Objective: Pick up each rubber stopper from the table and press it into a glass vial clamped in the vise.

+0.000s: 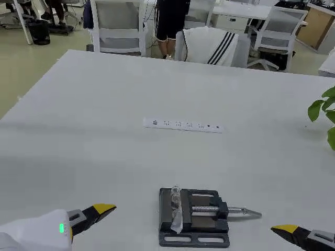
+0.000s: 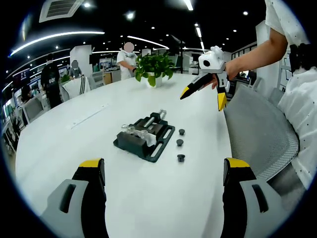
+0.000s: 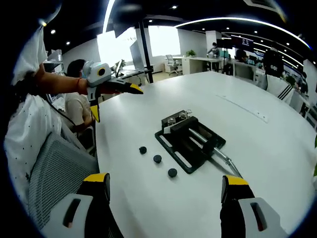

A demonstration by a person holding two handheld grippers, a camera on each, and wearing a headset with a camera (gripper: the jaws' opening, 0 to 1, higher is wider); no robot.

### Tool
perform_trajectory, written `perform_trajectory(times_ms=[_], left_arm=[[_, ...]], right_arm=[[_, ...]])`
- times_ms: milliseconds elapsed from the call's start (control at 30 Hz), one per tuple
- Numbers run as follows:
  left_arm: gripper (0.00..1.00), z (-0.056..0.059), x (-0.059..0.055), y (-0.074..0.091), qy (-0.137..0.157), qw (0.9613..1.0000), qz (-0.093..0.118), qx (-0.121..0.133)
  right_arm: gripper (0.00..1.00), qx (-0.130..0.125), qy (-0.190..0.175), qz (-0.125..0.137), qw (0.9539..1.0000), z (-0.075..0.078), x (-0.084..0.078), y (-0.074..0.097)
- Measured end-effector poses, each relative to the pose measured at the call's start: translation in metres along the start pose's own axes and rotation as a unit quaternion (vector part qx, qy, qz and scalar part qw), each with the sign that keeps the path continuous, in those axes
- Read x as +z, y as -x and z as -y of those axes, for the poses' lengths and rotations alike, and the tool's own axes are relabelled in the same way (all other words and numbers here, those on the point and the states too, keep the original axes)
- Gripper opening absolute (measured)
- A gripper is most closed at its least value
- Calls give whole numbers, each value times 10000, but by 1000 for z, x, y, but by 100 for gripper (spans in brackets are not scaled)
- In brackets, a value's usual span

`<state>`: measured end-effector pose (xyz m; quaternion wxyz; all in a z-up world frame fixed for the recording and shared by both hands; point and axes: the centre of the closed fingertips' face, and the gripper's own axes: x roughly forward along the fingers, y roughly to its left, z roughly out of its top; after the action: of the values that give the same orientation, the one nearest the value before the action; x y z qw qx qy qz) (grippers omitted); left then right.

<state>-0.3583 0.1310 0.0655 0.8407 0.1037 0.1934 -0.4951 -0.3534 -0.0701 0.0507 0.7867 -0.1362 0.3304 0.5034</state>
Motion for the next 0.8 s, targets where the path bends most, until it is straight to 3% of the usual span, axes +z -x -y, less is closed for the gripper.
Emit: perform_trajectory(times_ms=[200,367,567,800], left_arm=[[99,1,0,-1,35,10000,31,-27],[99,3,3,-1,47,9999,94,-27],[99,2,7,-1,92,9998,191,7],[99,1,5,-3,194,9995,260,39]], right_arm=[[85,262,313,-340,9986,-3,7,-10],[75,556,618,-717,9940,-7,11,-18],[63,763,935,-1193,9855,-5,10,-26],[49,947,1268,-1726,9722,-2,2,-33]])
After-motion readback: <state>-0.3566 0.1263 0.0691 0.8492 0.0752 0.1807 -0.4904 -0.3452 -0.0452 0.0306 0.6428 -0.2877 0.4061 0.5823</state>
